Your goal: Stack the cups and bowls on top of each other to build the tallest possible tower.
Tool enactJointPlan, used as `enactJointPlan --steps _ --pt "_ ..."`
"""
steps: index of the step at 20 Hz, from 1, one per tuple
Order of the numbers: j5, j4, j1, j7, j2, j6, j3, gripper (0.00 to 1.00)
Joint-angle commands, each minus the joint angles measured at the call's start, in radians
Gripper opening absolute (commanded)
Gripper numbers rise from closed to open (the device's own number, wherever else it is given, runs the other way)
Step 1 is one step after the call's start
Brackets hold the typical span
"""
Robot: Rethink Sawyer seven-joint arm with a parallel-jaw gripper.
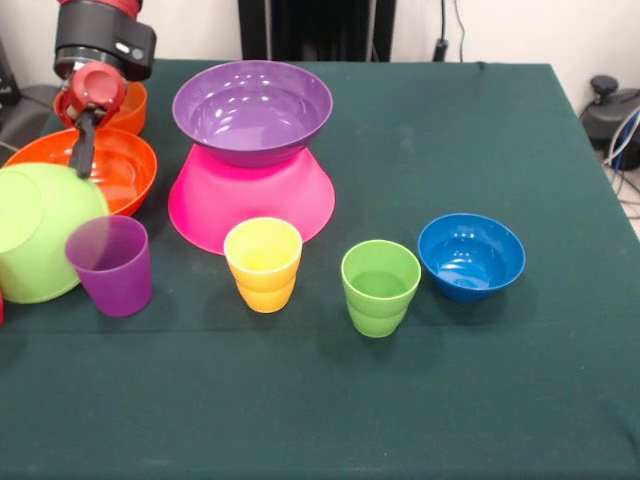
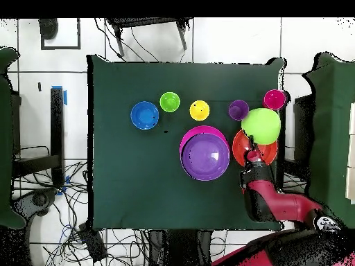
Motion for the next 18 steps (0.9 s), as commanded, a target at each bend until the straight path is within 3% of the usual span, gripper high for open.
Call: enactJointPlan --steps 1,3,4,7,12,18 --pt "0.040 -0.062 0.050 -0.025 0.039 -0.010 0.047 1.00" --pt "0.086 -0.067 0.065 -0.110 0.048 -0.067 0.015 1.00" --pt "0.109 -0.070 0.072 -0.153 0.053 -0.095 -0.001 0.00" --pt "0.115 -0.069 0.086 -0.155 0.052 -0.115 -0.019 0.00" --pt "0.084 -0.063 0.095 -0.051 0.036 -0.083 -0.023 0.00" --pt "0.071 -0.066 0.099 -0.005 0.035 -0.067 -0.023 0.00"
